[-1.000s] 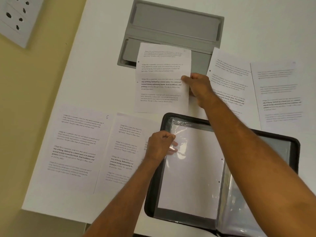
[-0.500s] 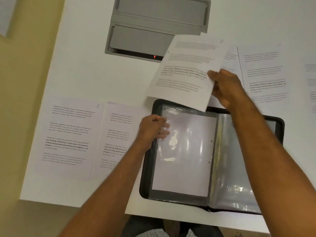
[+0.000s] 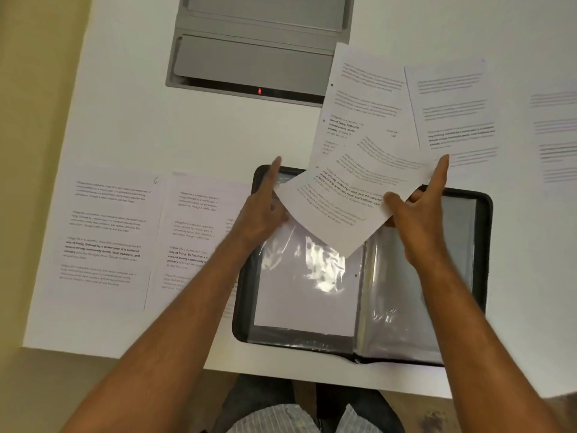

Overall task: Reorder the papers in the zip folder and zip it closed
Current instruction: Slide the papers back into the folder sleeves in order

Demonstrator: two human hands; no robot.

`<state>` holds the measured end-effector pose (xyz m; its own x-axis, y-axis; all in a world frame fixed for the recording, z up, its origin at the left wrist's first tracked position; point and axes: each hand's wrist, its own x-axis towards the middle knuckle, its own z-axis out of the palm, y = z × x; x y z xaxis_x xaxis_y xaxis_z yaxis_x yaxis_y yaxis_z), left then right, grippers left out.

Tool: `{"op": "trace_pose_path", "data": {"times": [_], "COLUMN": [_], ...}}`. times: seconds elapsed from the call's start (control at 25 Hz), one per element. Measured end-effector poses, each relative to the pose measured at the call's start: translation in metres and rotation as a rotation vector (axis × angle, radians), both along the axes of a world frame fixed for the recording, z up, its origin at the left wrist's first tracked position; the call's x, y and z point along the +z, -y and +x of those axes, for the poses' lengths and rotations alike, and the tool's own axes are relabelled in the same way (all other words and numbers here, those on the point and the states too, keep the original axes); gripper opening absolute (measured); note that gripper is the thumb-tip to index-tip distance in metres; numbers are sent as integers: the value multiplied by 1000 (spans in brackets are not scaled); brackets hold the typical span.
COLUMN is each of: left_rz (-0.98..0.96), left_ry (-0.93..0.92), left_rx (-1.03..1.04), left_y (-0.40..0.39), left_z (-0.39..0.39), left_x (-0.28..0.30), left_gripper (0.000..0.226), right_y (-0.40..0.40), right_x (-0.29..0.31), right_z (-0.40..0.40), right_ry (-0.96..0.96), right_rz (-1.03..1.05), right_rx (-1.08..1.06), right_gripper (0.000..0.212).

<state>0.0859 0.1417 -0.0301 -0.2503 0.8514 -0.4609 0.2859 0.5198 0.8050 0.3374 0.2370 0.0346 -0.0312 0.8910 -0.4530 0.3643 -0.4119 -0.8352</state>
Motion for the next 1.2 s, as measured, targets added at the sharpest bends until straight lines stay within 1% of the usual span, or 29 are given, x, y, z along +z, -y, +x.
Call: {"op": "trace_pose_path", "data": {"times": [0.04,0.08,0.12,0.16,0.2,0.24,0.32,0.36,0.4,0.44,0.48,0.52,0.56,0.64,0.68,0.72,0.76,0.8,0.92,0.96,1.08,1.2], "left_rz": [18,39,55,64,70,89,120,109,83,50,17,-6,-18,-12,-11,-19,-35,-56,-115,-128,-135,-98], "left_ry": [-46,-80,-112,-122,-121,-117,-93,-71,-43,0,56,123,202,372,458,535,599,655,735,744,700,627], "left_rx": [-93,-161,-197,-193,-155,-96,29,94,161,235,308,373,429,522,568,620,674,716,769,778,743,698], "left_y": [3,6,8,10,12,14,16,16,16,16,16,16,15,14,13,12,10,9,8,9,11,9], "left_z": [0,1,1,2,4,7,12,13,14,14,14,14,14,14,13,12,9,7,4,3,4,7], "left_x": [-3,-8,-14,-19,-21,-21,-19,-17,-16,-16,-18,-18,-17,-18,-17,-16,-15,-15,-15,-14,-14,-13], "left_gripper": [77,70,60,50,40,32,21,14,13,18,22,23,23,21,20,19,18,18,17,17,21,21], "right_y": [2,2,2,1,1,0,-4,-5,-7,-9,-10,-12,-16,-29,-37,-45,-53,-60,-74,-76,-79,-89], "right_x": [4,9,13,18,22,27,32,32,32,31,28,23,16,-1,-10,-18,-26,-31,-41,-43,-49,-54], "right_z": [-3,-5,-8,-11,-13,-14,-15,-14,-12,-9,-7,-5,-4,-2,-1,0,0,-2,-9,-12,-10,5], "right_ry": [-1,-3,-15,-37,-60,-82,-103,-105,-103,-89,-76,-63,-61,-68,-53,-37,-32,-48,-232,-264,-161,-3], "right_rz": [29,50,59,64,70,82,122,167,232,306,356,371,347,196,114,54,6,-41,-234,-278,-261,-147], "right_rx": [19,29,33,38,49,67,112,147,187,223,233,199,121,-73,-135,-148,-123,-84,-14,-4,49,192], "right_gripper": [94,79,59,37,21,14,15,19,28,40,55,67,75,86,91,94,93,87,59,52,34,25]}}
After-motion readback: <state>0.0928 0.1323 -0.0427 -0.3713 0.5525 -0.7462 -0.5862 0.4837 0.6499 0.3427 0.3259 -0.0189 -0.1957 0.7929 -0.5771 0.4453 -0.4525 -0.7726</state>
